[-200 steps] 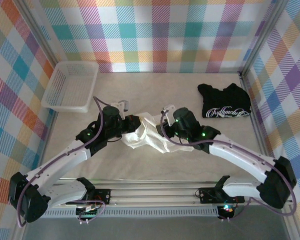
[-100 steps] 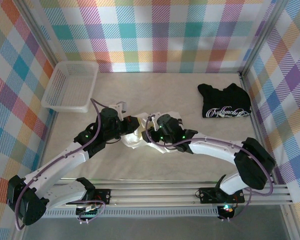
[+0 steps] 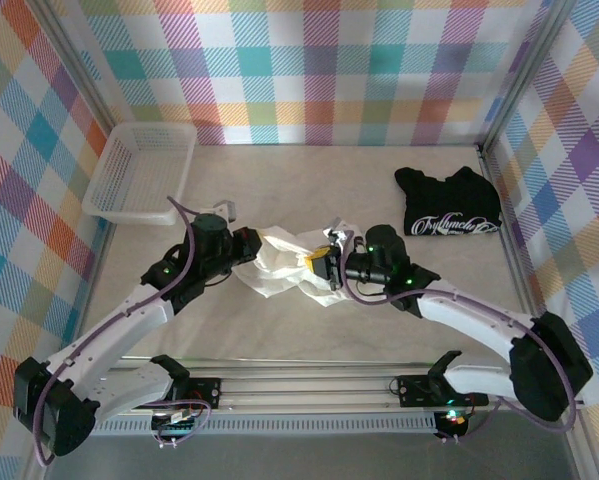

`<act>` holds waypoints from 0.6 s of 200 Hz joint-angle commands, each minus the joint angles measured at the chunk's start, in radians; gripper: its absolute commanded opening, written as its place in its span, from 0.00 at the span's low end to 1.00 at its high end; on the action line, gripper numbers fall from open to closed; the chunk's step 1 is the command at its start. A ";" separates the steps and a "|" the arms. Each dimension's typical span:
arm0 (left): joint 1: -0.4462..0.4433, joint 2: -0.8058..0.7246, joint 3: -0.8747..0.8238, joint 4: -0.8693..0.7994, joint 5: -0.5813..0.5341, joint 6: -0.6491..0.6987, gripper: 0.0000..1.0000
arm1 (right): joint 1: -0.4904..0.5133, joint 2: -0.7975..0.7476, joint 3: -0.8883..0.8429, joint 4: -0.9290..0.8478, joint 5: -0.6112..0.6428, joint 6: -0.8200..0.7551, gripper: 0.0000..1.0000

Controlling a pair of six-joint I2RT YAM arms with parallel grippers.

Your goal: Fold the inside-out t-shirt

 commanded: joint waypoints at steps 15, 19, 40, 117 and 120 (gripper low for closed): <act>0.020 0.049 0.058 -0.119 -0.136 0.148 0.15 | -0.050 -0.044 -0.009 0.043 -0.237 -0.069 0.00; 0.019 0.049 0.058 -0.123 -0.135 0.163 0.17 | -0.052 -0.041 -0.004 0.039 -0.236 -0.068 0.00; 0.004 0.030 0.055 -0.158 -0.134 0.222 0.31 | -0.061 -0.017 0.023 0.014 -0.227 -0.064 0.00; -0.165 -0.046 -0.004 -0.086 0.044 0.386 0.44 | -0.081 0.038 0.070 -0.007 -0.187 -0.007 0.00; -0.169 -0.036 0.002 -0.085 0.055 0.391 0.44 | -0.082 0.038 0.070 -0.008 -0.186 -0.005 0.00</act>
